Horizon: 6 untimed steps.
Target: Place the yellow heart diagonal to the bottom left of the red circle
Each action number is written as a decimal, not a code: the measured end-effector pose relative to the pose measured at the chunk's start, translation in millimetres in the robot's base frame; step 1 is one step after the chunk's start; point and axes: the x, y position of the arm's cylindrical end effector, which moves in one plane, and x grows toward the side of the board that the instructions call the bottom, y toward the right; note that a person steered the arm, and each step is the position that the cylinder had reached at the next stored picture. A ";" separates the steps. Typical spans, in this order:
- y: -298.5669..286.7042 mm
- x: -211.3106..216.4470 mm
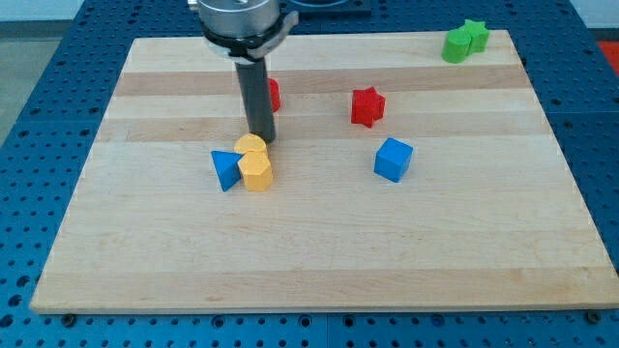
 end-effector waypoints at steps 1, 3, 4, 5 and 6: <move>26.0 11.3; -31.1 45.4; -27.3 16.7; -17.9 -2.9; -18.3 -8.4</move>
